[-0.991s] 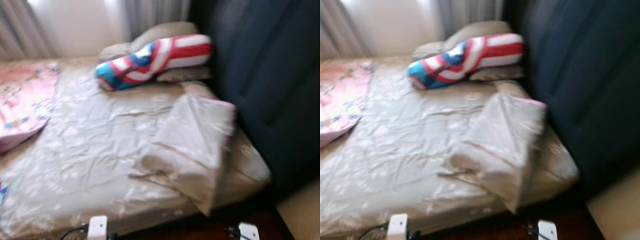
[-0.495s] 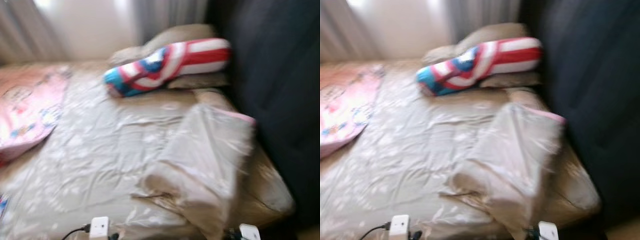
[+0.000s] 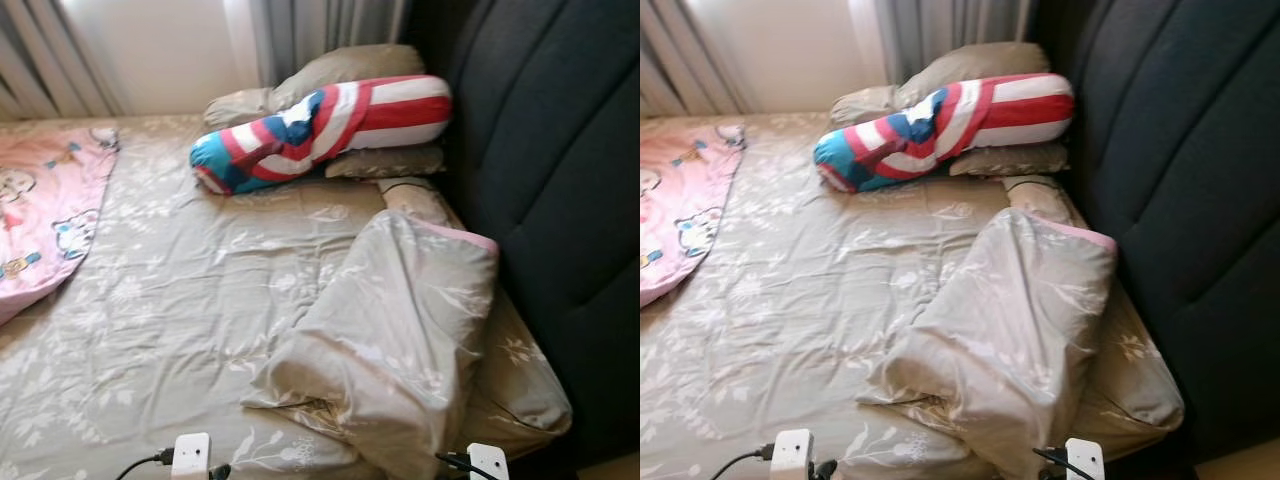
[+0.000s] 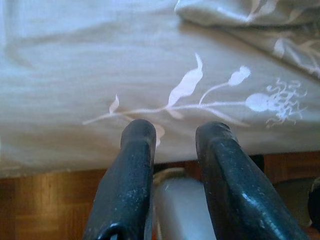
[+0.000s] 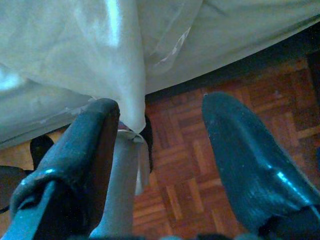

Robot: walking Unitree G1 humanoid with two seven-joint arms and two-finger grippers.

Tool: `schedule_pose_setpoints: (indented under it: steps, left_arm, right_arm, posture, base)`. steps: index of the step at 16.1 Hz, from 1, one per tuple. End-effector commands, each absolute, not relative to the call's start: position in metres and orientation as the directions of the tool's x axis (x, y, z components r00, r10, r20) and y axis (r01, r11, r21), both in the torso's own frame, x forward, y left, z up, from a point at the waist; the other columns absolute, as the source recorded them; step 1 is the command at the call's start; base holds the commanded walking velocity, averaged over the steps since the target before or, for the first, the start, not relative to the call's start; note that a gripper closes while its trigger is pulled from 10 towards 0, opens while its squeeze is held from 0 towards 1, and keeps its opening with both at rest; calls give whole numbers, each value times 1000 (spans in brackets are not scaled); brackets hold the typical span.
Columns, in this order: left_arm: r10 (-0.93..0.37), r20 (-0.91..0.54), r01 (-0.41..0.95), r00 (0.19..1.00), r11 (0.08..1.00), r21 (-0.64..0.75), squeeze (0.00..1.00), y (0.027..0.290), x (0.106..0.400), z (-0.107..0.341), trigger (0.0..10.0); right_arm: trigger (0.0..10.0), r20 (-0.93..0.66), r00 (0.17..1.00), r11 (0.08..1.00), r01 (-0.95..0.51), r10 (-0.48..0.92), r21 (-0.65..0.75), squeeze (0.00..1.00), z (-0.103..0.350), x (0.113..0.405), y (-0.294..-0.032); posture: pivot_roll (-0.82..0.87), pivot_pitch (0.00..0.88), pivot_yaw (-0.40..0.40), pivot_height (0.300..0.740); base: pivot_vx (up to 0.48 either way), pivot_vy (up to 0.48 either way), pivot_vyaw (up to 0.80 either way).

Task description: Clean up the room

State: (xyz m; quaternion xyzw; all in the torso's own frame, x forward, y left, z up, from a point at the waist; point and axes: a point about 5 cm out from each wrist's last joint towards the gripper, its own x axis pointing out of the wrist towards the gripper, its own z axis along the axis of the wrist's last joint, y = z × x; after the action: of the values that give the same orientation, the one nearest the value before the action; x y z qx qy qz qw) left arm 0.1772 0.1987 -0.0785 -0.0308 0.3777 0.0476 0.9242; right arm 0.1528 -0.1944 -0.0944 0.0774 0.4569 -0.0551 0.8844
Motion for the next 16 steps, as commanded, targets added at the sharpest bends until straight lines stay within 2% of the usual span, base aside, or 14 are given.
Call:
schedule_pose_setpoints:
  steps: [1, 5, 7, 12, 14, 15, 16]
  left_arm:
    - [71, -675, -120, 734, 992, -25, 0, 202, 182, -75, 10000]
    - [54, -448, -87, 892, 995, -53, 0, 205, 231, -36, 10000]
    - [25, -354, -50, 935, 997, -62, 0, 203, 246, -20, 10000]
    - [-13, -202, 2, 979, 998, -57, 0, 206, 249, 3, 10000]
    - [-17, -173, 8, 985, 999, -53, 0, 207, 246, 8, 10000]
    - [-27, -155, 20, 988, 999, -50, 0, 206, 245, 11, 10000]
    - [-30, -141, 23, 990, 999, -47, 0, 206, 243, 14, 10000]
  right_arm:
    - [10000, -813, 581, 975, 195, -30, 103, 0, -96, 149, -195]
    - [10000, -764, 644, 972, 198, -30, 129, 0, -92, 153, -195]
    - [10000, -732, 681, 972, 182, -17, 147, 0, -89, 155, -194]
    - [10000, -660, 751, 961, 183, 1, 210, 0, -85, 155, -192]
    - [10000, -621, 783, 958, 158, 25, 238, 0, -81, 163, -189]
    - [10000, -375, 926, 974, 33, 56, 226, 0, -34, 235, -176]
    - [10000, -246, 967, 977, -12, 65, 211, 0, -8, 261, -169]
  posture:
    - [22, 74, -51, 740]
    - [19, 69, -48, 740]
    - [15, 59, -46, 740]
    - [-19, 25, -36, 740]
    - [-18, 6, -34, 740]
    - [-13, 0, -33, 740]
    - [-15, 0, -31, 740]
  base:
    - [0, 0, 0]
    - [0, 0, 0]
    - [0, 0, 0]
    - [0, 0, 0]
    - [0, 0, 0]
    - [0, 0, 0]
    - [0, 0, 0]
